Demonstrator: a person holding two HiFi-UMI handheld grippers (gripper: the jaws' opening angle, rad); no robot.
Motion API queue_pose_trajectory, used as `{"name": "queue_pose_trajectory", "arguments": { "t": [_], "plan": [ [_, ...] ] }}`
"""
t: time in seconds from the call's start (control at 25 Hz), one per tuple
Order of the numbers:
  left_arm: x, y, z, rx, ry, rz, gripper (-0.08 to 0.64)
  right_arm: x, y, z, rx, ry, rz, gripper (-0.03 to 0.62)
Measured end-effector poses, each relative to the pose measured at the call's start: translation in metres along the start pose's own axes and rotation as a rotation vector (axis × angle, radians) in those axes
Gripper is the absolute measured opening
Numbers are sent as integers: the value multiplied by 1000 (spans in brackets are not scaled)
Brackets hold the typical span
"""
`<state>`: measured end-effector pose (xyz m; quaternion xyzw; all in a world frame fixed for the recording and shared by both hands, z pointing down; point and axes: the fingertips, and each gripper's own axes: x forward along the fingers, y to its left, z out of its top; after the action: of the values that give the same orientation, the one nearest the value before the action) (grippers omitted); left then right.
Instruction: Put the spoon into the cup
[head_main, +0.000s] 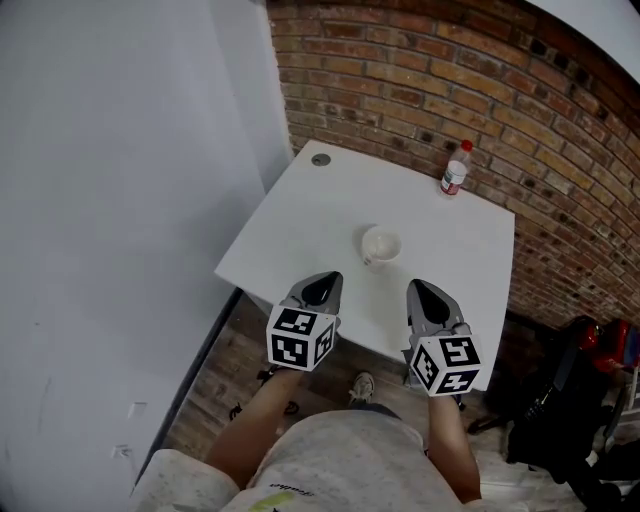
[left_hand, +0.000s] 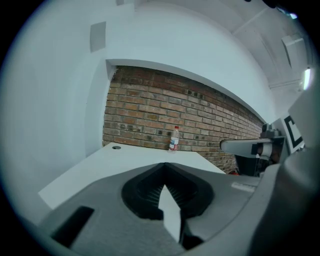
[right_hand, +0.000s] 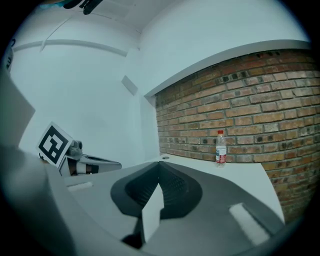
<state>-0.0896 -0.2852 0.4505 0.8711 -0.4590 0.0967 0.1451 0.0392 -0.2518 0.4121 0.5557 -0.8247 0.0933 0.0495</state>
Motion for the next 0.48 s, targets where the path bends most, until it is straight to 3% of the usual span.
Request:
{"name": "queue_pose_trajectory", "arguments": {
  "t": [0.48],
  "plan": [
    [-15,-10,-4,0,-5,-7,-5,-18,8,-1,-7,-7,-4,11]
  ]
}}
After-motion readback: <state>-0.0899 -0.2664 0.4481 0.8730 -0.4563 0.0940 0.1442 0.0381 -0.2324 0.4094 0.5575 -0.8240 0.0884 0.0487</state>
